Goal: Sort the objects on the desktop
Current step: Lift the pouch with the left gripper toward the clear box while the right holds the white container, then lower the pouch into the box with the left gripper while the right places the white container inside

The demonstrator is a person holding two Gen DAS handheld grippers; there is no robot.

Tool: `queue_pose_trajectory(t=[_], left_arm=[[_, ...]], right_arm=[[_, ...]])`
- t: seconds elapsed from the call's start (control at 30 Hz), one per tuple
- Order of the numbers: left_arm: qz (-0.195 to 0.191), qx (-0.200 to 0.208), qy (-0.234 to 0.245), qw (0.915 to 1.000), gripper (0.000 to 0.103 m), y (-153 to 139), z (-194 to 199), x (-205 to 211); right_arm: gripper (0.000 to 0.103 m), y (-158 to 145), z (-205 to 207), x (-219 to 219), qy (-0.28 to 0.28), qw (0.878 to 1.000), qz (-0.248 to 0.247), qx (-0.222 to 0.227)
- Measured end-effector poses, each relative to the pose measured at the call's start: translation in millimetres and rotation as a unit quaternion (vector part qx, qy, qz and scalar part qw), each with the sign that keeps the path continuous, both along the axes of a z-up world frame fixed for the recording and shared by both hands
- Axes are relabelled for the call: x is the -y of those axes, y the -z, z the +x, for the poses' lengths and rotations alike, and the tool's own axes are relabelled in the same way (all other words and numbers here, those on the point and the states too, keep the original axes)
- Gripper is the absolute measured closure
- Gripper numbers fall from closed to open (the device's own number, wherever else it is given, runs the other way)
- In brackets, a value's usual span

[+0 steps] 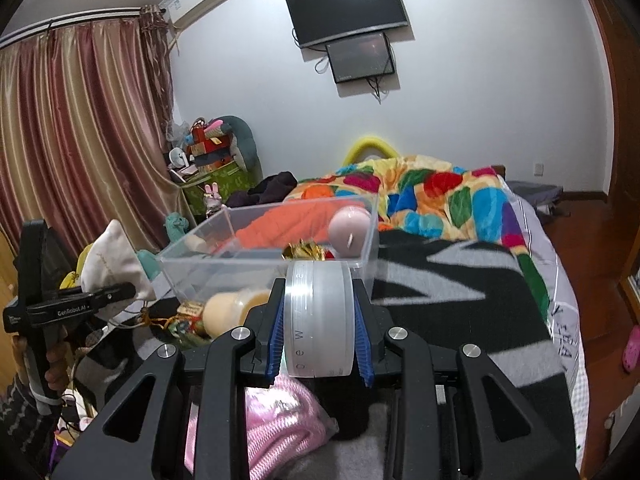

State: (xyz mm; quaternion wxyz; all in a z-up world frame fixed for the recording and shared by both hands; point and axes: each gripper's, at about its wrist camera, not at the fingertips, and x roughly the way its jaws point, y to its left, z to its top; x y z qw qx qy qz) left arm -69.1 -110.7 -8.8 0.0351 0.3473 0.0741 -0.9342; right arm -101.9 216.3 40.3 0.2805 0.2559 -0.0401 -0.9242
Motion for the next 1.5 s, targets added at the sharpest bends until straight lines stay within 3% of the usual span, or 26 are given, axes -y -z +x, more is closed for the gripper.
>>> queue_pose_trajectory(t=[0.3, 0.53, 0.8, 1.17, 1.5], left_arm=[[0.018, -0.041, 0.027, 0.9986, 0.071, -33, -21, -11], [0.007, -0.071, 0.047, 0.9963, 0.071, -51, -47, -31], [0.022, -0.027, 0.037, 0.9987, 0.071, -21, -102, -33], [0.021, 0.005, 0.042, 0.9989, 0.071, 13, -116, -37], [-0.029, -0.005, 0.045, 0.9985, 0.068, 22, -111, -52]], right_arm=[[0.076, -20, -20, 20, -0.015, 1.0, 0.005, -0.024], [0.076, -28, -43, 29, -0.005, 0.999, 0.01, -0.038], [0.076, -12, -74, 40, 0.028, 0.998, 0.045, -0.021], [0.076, 7, -83, 52, 0.022, 0.997, 0.068, -0.008], [0.076, 21, -77, 67, 0.011, 0.995, 0.103, -0.006]])
